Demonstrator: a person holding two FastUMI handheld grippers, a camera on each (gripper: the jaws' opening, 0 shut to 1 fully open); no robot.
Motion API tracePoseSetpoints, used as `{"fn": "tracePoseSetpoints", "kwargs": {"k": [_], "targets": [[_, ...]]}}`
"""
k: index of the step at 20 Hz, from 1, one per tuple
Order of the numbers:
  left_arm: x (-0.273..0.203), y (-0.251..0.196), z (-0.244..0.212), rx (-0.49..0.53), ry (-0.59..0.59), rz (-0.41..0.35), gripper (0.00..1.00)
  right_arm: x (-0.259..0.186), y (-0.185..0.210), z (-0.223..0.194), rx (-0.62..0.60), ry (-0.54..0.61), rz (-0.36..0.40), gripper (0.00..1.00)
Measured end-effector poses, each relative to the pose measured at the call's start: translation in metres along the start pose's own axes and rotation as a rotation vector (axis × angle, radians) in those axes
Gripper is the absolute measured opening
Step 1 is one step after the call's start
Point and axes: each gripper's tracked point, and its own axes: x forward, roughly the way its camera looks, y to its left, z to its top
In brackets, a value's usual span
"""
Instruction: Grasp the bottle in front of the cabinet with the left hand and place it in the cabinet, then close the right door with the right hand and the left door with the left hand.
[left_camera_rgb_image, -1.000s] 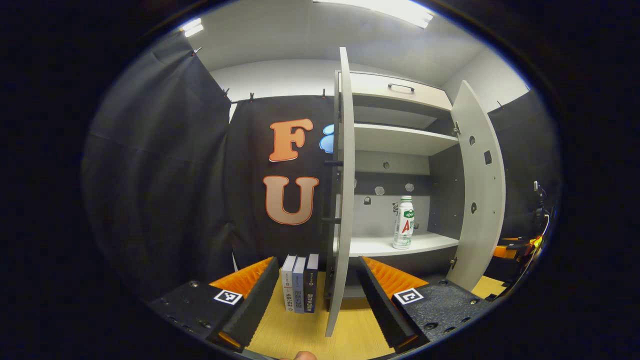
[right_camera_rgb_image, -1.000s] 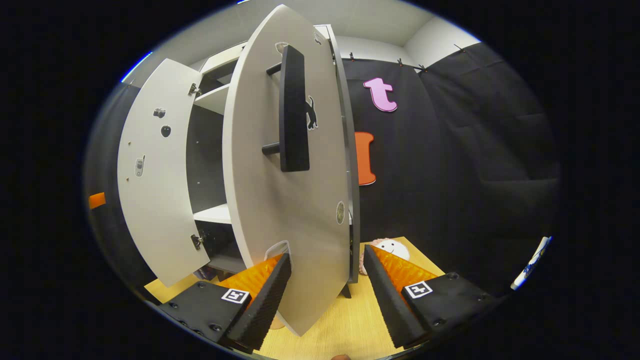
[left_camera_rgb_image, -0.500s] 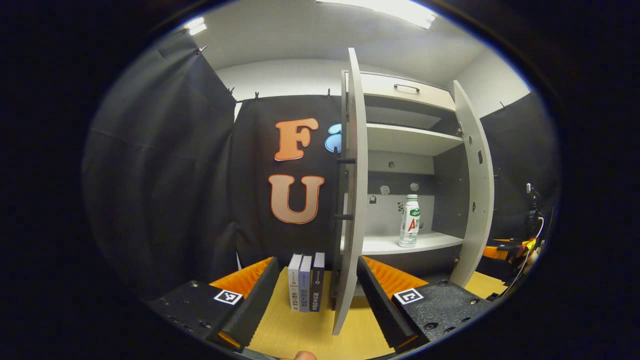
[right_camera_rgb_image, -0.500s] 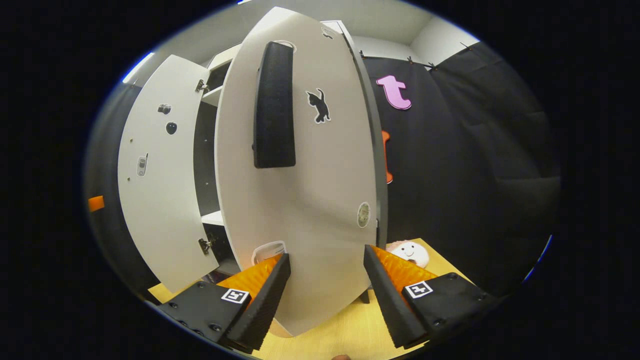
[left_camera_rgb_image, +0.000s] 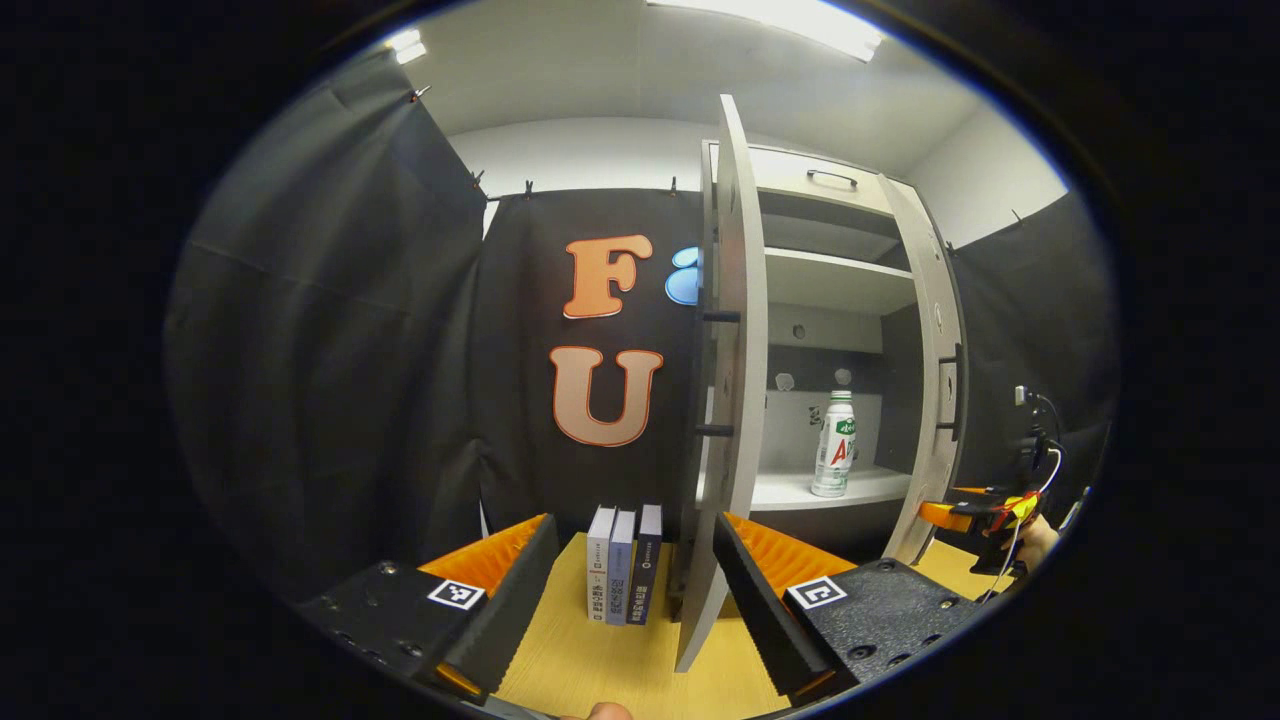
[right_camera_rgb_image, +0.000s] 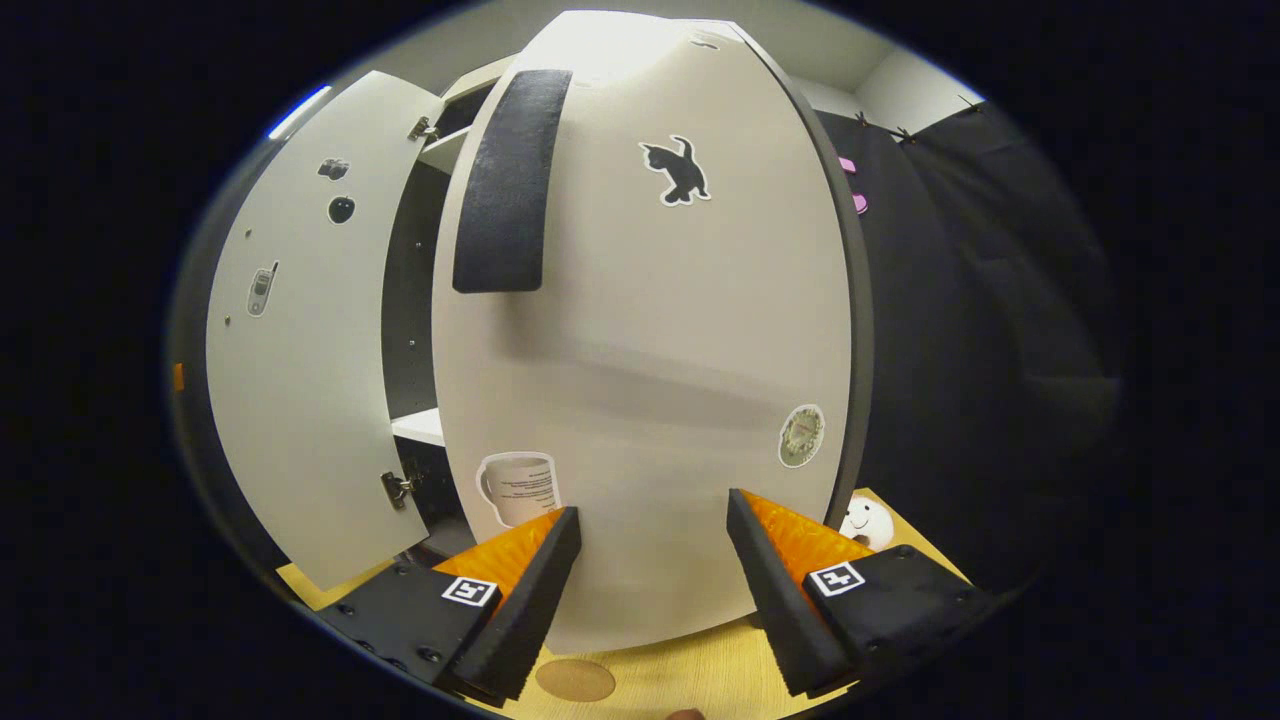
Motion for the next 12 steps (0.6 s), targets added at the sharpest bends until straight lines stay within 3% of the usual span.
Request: {"fn": "tracePoseSetpoints", "kwargs": {"k": [6, 12], "targets": [[0.01, 0.009, -0.012, 0.01, 0.014, 0.019, 0.92, 0.011, 0.001, -0.001, 0.038, 0.015, -0.004, 0.97], [0.031, 0.009, -0.03, 0.023, 0.045, 0.004, 0.95, 0.02, 0.008, 0.004, -0.02, 0.006, -0.033, 0.97]]}}
